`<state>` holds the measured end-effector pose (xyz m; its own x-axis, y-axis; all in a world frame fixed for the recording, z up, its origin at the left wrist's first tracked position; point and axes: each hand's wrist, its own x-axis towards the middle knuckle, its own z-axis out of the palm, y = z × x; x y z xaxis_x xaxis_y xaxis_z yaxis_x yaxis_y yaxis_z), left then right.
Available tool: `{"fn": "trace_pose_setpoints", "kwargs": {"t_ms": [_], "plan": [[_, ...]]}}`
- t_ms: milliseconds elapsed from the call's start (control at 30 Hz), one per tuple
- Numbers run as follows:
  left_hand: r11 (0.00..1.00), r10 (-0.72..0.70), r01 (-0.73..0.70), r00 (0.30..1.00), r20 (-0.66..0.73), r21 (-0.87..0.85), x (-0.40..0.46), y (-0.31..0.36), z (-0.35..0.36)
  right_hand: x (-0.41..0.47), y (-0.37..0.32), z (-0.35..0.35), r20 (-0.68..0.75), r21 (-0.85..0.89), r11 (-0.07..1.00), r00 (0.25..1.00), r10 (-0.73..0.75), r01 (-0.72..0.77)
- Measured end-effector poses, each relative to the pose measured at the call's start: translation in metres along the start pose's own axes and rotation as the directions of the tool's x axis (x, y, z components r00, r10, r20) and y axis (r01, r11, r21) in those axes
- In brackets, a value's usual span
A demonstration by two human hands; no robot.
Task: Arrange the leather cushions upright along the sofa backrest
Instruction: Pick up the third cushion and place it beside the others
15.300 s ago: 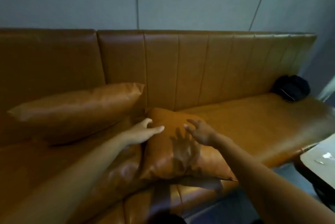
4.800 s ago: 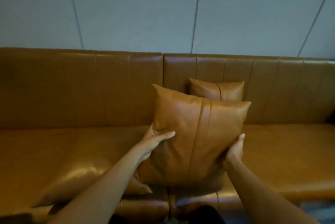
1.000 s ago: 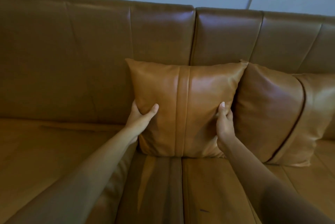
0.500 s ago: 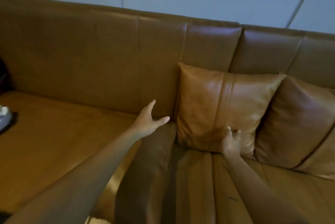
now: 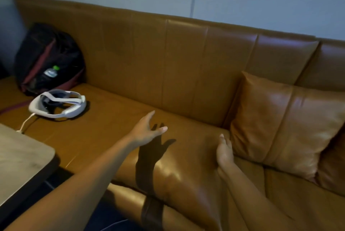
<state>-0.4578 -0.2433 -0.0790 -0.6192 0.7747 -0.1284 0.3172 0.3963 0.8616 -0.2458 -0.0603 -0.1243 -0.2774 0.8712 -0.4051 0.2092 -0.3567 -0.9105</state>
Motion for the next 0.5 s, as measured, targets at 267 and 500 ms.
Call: {"fn": "trace_pose_setpoints", "kwargs": {"t_ms": [267, 500], "plan": [[1.000, 0.025, -0.025, 0.998, 0.062, -0.004, -0.010, -0.023, 0.008, -0.011, 0.005, 0.005, -0.029, -0.100, 0.993, 0.997, -0.065, 0.062], [0.784, -0.063, -0.064, 0.981, 0.182, 0.617, -0.009, -0.034, 0.042, -0.028, 0.052, -0.006, 0.027, -0.316, 0.948, 0.999, -0.029, 0.036]]}}
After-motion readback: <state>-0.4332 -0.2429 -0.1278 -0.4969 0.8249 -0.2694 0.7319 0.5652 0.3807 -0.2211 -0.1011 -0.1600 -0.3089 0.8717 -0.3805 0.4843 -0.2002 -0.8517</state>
